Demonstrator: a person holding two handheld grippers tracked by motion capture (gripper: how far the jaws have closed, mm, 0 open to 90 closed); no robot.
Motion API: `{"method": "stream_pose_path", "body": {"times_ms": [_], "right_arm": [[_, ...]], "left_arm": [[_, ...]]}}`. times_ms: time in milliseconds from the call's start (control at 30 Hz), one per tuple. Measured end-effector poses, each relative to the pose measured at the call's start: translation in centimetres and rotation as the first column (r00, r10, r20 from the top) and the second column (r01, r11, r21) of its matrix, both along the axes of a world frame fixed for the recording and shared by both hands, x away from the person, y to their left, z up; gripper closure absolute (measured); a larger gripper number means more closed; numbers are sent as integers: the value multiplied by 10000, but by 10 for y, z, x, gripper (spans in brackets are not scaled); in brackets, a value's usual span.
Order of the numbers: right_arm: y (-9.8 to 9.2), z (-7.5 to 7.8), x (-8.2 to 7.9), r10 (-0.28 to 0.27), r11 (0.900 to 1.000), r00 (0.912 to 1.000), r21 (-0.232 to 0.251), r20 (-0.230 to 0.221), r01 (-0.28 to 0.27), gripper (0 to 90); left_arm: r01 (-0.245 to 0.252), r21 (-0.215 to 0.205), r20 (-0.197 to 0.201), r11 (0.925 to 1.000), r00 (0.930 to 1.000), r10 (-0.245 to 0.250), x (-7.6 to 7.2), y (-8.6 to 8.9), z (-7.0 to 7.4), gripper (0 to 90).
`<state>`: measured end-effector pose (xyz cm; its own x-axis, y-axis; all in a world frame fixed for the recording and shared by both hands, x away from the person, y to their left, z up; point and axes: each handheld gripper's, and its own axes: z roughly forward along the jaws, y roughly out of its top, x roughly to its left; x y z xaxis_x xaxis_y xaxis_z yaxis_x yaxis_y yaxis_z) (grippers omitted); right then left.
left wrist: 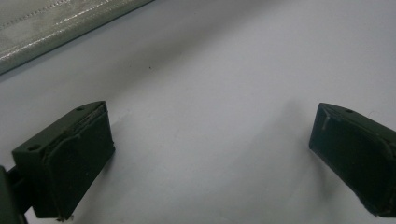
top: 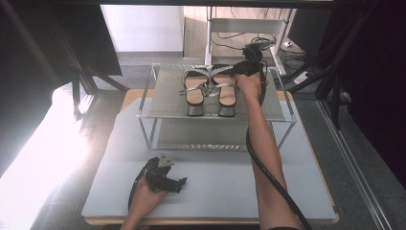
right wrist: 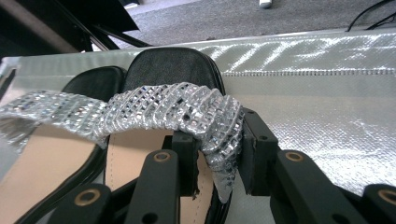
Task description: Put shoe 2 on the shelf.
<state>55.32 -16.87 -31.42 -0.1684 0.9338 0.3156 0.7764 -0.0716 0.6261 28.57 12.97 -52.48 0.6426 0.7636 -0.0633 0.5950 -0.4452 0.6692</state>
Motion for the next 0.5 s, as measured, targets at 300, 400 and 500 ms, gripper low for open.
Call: {"method": "stream_pose_path", "body": {"times_ms": [300,400,500], "right_arm": [[-1,-11,1,438,9990,9990,84,44,-439,675],[-3,-11,-1,660,9977,9976,166,215,-663,625],[-3,-11,-2,843,9963,9961,135,249,-846,579]], "left_arm": [[32,101,19,9999,10000,-32,0,0,0,0],[32,137,43,9999,10000,-32,0,0,0,0],[39,171,47,9998,10000,-40,0,-1,0,0]]}}
